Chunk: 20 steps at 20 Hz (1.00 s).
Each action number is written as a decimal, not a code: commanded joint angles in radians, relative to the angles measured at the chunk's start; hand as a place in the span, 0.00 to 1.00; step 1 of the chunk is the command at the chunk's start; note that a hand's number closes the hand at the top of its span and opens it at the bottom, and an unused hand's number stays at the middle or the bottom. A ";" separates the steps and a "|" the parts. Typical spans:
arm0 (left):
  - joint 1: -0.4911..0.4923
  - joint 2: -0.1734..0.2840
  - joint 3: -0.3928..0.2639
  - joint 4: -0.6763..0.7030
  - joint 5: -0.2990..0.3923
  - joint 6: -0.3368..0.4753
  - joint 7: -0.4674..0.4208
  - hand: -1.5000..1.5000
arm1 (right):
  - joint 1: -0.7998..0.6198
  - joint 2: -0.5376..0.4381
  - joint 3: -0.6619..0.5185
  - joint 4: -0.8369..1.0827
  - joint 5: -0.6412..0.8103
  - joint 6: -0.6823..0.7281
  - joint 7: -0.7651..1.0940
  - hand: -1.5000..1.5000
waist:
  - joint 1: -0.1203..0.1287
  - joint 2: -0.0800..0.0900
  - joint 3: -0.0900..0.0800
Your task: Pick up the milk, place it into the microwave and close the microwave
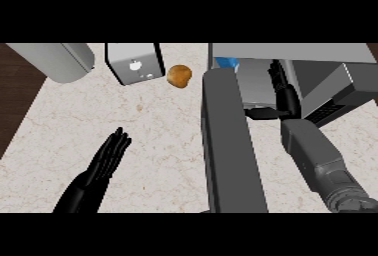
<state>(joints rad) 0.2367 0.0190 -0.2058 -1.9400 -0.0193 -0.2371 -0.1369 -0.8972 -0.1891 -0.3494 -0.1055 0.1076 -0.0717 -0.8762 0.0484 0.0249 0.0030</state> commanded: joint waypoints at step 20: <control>-0.318 -0.018 -0.200 0.436 -0.188 -0.013 0.038 1.00 | 0.474 0.011 0.131 -0.430 -0.013 0.220 -0.066 0.00 | -0.090 -0.036 -0.006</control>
<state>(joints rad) -0.0323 0.0094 -0.3586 -1.5821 -0.1933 -0.2438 -0.1104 -0.5152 -0.1605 -0.2436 -0.4272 0.1015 0.0920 -0.9508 -0.0303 -0.0080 -0.0018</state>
